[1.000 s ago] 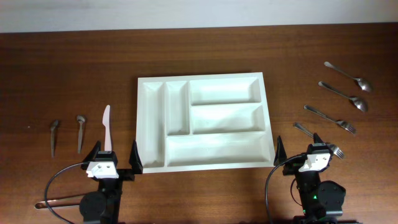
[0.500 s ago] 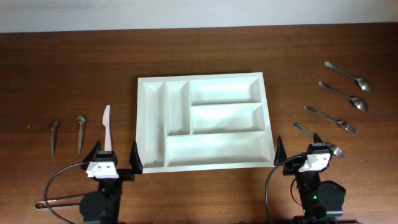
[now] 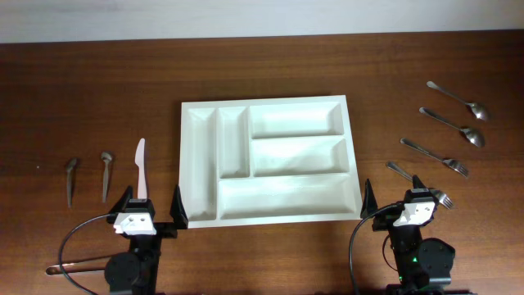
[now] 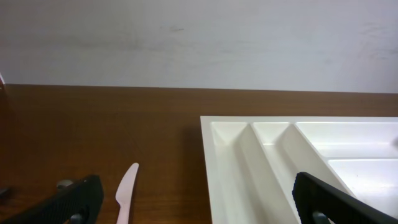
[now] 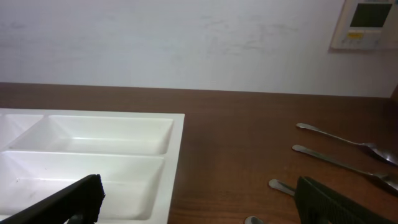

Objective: Pack container

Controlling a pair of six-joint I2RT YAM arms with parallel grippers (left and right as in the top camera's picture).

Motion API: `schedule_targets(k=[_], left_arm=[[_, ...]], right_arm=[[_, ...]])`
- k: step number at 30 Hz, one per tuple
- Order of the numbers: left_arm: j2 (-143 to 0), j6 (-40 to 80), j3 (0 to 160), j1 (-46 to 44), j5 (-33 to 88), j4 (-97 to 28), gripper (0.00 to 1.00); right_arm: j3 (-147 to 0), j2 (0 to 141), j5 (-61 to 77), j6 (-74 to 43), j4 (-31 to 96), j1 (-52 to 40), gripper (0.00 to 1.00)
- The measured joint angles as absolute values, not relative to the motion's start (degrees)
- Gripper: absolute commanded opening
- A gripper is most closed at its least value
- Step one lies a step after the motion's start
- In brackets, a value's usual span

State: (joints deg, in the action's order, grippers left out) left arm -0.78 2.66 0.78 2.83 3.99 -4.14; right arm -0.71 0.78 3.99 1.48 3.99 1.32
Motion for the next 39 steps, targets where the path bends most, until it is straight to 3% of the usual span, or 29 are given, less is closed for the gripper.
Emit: schedule_targets(k=[25,33,36,39], left_arm=[[-0.8,2.7,0.8,2.8,4.0,-4.1,0.99],[-0.8,2.7,0.8,2.8,4.0,-4.1,0.99],[-0.8,2.7,0.8,2.8,4.0,-4.1,0.99],[-0.8,2.7,0.8,2.8,4.0,-4.1,0.99]], right_arm=[[-0.7,0.8,3.6,1.5,3.7,1.3,0.99],[-2.2,0.8,-0.6,-1.6,-9.9,1.3,0.99],[-7.5,1.3,-3.9,-2.5,-3.9,1.3,0.99],[-16.5,4.2,-6.0,-3.0,10.4,1.3,0.99]])
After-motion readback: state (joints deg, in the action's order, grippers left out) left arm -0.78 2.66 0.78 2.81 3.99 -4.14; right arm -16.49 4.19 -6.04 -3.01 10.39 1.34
